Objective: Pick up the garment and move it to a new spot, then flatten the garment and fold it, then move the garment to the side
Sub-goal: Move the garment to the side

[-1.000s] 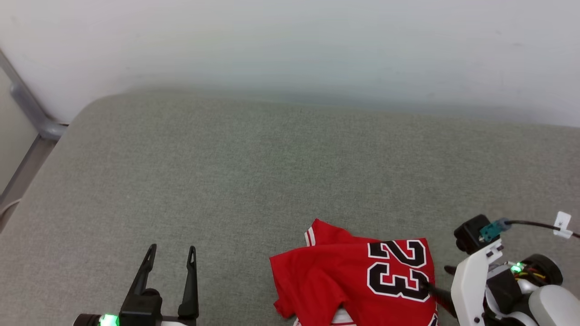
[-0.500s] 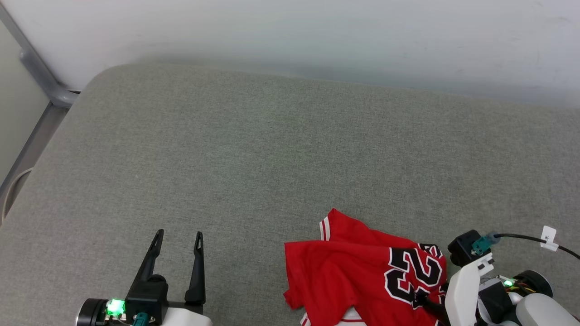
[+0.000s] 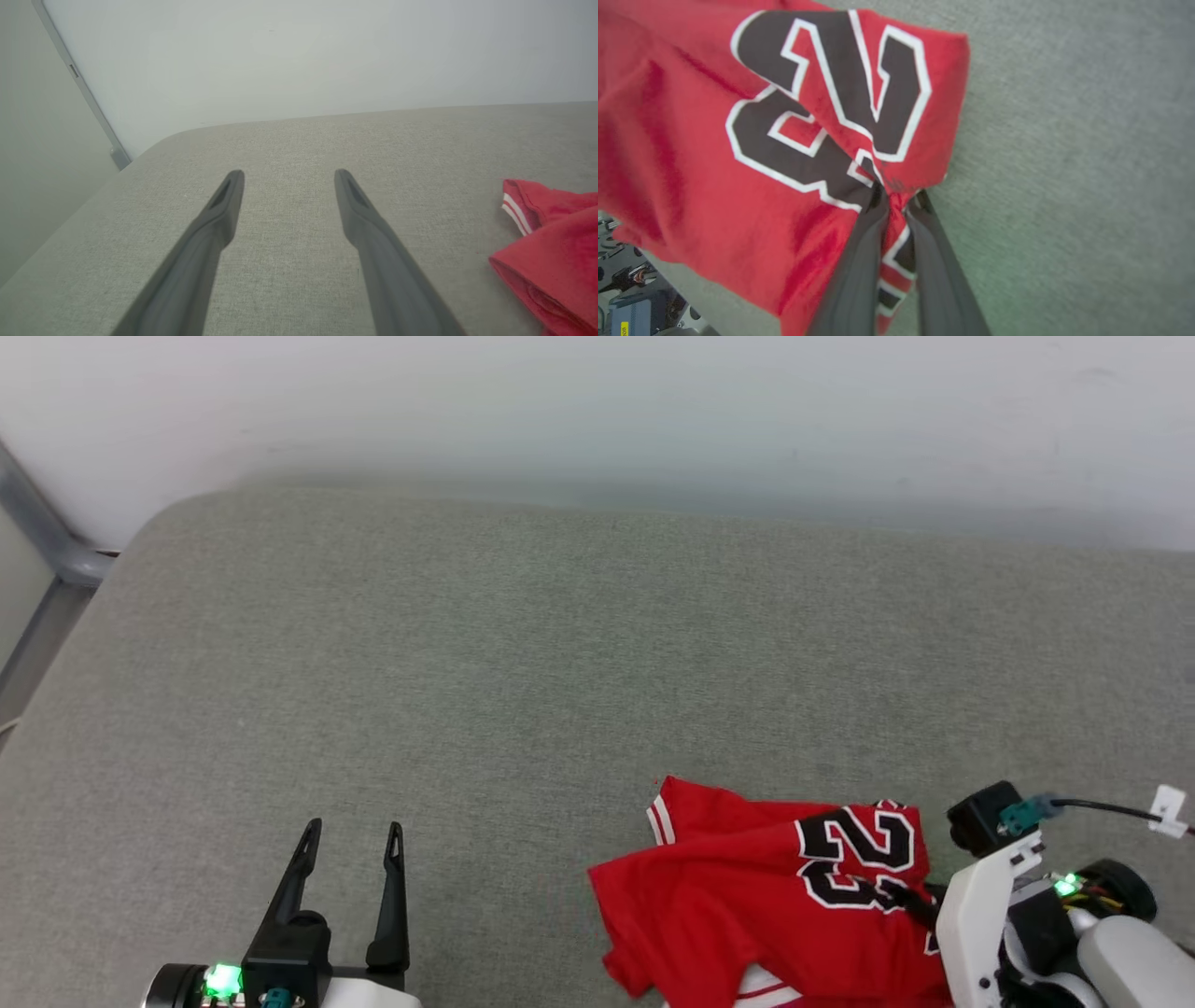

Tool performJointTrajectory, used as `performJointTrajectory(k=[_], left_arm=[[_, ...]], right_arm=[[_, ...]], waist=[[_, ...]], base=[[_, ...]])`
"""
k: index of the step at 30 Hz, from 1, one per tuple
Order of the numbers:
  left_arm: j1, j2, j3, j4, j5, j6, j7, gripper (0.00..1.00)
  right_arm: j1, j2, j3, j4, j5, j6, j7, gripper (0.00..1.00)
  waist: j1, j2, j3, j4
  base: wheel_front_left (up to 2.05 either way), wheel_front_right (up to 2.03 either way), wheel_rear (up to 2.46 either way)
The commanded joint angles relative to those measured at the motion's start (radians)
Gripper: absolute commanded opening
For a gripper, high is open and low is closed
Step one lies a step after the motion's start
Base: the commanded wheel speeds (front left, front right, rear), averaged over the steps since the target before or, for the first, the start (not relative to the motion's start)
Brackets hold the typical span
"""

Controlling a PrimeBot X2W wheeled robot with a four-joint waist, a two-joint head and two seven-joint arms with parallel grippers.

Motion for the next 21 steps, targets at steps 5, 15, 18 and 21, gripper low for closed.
performJointTrajectory(k=[5,15,18,21], left_arm=[[-0.003,0.003,0.014,-0.012,-0.005,0.002,-0.002,1.0],[-0.04,0.01,0.017,-0.029,0.005,-0.002,-0.002,1.0],[-0.049,0.017,0.021,-0.032,0.009,-0.002,-0.002,1.0],[-0.061,0.021,0.024,-0.035,0.01,-0.002,-0.002,1.0]], right_arm=[[-0.055,-0.051,-0.035,-0.022,-0.036,-0.002,-0.025,0.0],[-0.116,-0.103,-0.152,-0.02,-0.063,-0.002,-0.06,0.0],[-0.131,-0.099,-0.191,-0.014,-0.067,-0.002,-0.073,0.0],[-0.14,-0.091,-0.211,-0.015,-0.073,-0.002,-0.078,0.0]], waist=[[0.0,0.0,0.025,-0.094],[0.0,0.0,0.082,-0.227],[0.0,0.0,0.103,-0.252],[0.0,0.0,0.119,-0.263]], base=[[0.0,0.0,0.0],[0.0,0.0,0.0],[0.0,0.0,0.0],[0.0,0.0,0.0]])
